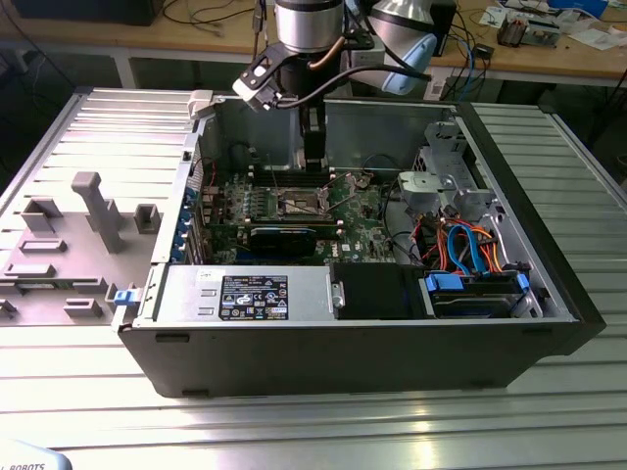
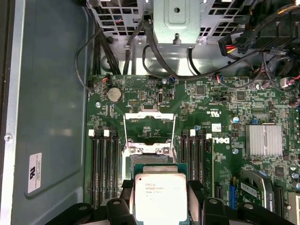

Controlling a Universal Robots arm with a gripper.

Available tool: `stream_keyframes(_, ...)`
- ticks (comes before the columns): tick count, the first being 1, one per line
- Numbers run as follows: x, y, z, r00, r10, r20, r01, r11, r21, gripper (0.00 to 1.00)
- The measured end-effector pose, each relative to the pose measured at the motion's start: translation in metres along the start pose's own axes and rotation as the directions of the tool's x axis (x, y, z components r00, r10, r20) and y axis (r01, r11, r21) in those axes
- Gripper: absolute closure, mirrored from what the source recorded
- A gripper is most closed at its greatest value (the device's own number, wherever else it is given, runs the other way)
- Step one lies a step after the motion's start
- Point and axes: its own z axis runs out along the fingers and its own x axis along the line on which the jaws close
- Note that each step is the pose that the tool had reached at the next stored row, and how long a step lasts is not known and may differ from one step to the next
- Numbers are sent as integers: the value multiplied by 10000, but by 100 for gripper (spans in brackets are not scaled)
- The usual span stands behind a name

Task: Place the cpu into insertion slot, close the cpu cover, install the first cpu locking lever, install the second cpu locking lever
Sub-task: 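Place the cpu into insertion slot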

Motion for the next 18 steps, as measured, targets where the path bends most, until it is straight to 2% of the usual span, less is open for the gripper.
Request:
stream_keyframes(1, -1, -1, 12, 10000, -30, -62, 30, 10000, 1, 46)
stream_keyframes(4, 0, -2, 33, 9994, -6, -345, 6, 10000, -8, 46)
stream_keyframes(5, 0, -5, 52, 9993, -2, -378, 2, 10000, -10, 46)
stream_keyframes(10, 0, -28, 120, 9993, 15, -378, -16, 10000, -16, 46)
stream_keyframes(18, 0, -29, 128, 9993, 15, -377, -16, 10000, -19, 46)
